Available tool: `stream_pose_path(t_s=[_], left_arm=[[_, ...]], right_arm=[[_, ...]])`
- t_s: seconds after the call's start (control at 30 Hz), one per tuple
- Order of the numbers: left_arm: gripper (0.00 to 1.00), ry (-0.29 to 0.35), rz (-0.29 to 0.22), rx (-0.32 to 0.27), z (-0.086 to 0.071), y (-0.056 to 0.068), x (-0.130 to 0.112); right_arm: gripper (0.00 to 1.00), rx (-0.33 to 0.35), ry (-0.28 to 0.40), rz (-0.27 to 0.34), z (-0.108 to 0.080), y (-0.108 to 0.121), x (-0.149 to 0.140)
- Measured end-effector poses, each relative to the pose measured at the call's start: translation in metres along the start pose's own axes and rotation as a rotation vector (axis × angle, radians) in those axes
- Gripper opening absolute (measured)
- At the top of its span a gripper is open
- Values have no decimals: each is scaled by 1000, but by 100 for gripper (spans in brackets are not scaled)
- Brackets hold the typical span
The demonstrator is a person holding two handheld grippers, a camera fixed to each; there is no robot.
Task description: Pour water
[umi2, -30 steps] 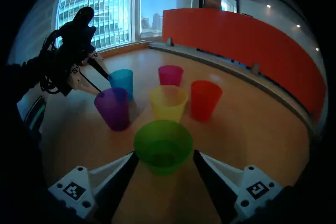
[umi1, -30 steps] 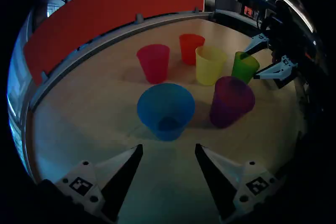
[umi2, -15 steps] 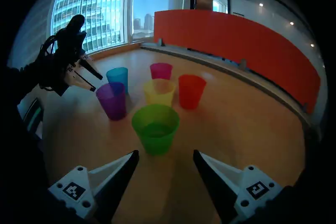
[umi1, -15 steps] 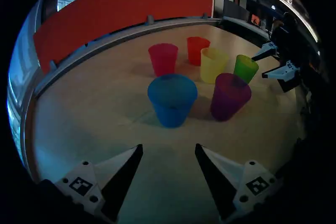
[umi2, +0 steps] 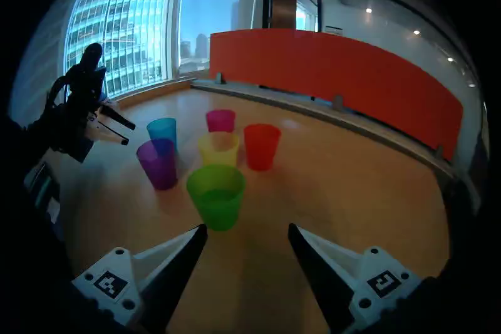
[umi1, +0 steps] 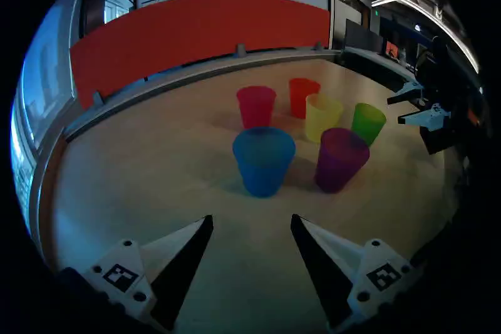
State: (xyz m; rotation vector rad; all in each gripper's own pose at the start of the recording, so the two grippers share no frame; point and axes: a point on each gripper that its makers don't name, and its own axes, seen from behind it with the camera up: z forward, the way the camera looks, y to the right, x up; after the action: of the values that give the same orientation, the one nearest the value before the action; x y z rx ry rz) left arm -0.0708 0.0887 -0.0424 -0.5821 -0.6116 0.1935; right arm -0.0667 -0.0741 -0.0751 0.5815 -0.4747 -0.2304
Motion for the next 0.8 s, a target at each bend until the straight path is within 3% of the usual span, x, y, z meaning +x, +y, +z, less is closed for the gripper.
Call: stream_pose_path(t_s=[0.33, 0.8], left_arm=[[92, 126, -54, 98, -17, -7, 14], [92, 304, -134, 247, -39, -22, 35]], right_arm=[[100, -111, 101, 35, -14, 16, 20], [100, -344, 294, 103, -27, 51, 57]])
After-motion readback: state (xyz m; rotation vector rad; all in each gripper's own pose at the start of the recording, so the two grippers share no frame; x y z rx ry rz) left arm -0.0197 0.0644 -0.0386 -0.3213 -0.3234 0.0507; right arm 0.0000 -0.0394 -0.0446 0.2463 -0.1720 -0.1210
